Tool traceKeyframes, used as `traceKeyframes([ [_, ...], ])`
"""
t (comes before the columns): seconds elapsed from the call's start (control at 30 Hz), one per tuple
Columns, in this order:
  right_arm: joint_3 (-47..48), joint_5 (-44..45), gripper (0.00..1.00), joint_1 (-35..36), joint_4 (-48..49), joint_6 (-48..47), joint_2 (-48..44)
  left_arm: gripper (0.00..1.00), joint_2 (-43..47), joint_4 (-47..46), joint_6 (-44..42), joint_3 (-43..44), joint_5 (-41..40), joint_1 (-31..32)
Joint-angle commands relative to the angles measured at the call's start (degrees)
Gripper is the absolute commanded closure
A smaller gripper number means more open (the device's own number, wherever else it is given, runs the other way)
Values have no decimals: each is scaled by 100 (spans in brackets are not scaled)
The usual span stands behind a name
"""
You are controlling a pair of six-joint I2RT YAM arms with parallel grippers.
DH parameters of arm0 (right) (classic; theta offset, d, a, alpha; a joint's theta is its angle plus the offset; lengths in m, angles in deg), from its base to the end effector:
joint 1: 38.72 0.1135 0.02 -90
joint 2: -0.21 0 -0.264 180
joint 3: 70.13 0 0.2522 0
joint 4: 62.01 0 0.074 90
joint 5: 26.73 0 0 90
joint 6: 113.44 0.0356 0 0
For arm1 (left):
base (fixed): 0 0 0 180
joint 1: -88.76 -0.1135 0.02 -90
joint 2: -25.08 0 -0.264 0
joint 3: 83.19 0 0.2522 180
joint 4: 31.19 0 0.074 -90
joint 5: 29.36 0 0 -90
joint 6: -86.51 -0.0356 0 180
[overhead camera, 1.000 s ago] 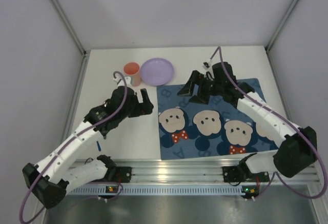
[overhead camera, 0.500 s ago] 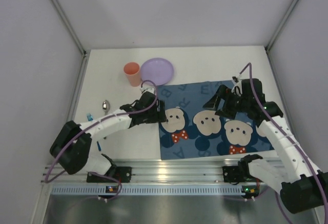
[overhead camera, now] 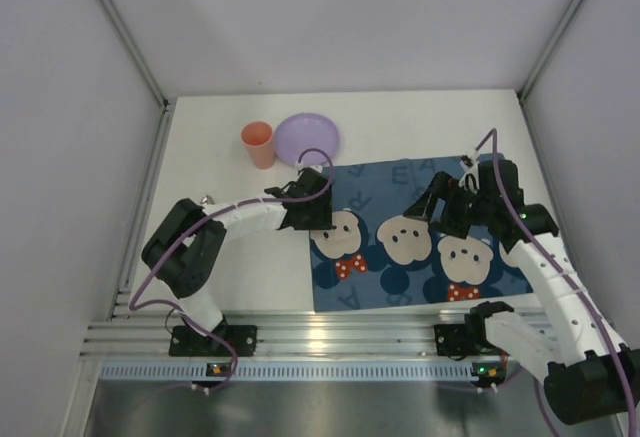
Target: Set the dinner table for one person
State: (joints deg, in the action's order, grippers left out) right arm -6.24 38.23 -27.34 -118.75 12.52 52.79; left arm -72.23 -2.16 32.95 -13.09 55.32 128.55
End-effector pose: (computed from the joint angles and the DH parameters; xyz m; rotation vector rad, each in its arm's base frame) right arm 0.1749 0.0506 0.2969 0.3035 2.4400 0.9009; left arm 0.2624 -0.2142 0.1690 0.0393 2.5950 -0.3912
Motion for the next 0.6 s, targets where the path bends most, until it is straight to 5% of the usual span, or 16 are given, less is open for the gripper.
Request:
traceKeyframes([
  [0.0, -3, 87, 15, -118, -26, -107, 68, 43, -173, 11, -112, 185, -4, -6],
  [0.2, -20, 78, 15, -144, 35, -134, 165, 55, -182, 82, -190, 88, -232, -6],
  [0.37, -126, 60, 15, -153, 71, -142, 174, 95, -69, 257, -243, -78, -382, -234],
  [0.57, -249, 43, 15, -197, 97, -169, 113, 100, 415, 424, -428, -597, -513, -692],
])
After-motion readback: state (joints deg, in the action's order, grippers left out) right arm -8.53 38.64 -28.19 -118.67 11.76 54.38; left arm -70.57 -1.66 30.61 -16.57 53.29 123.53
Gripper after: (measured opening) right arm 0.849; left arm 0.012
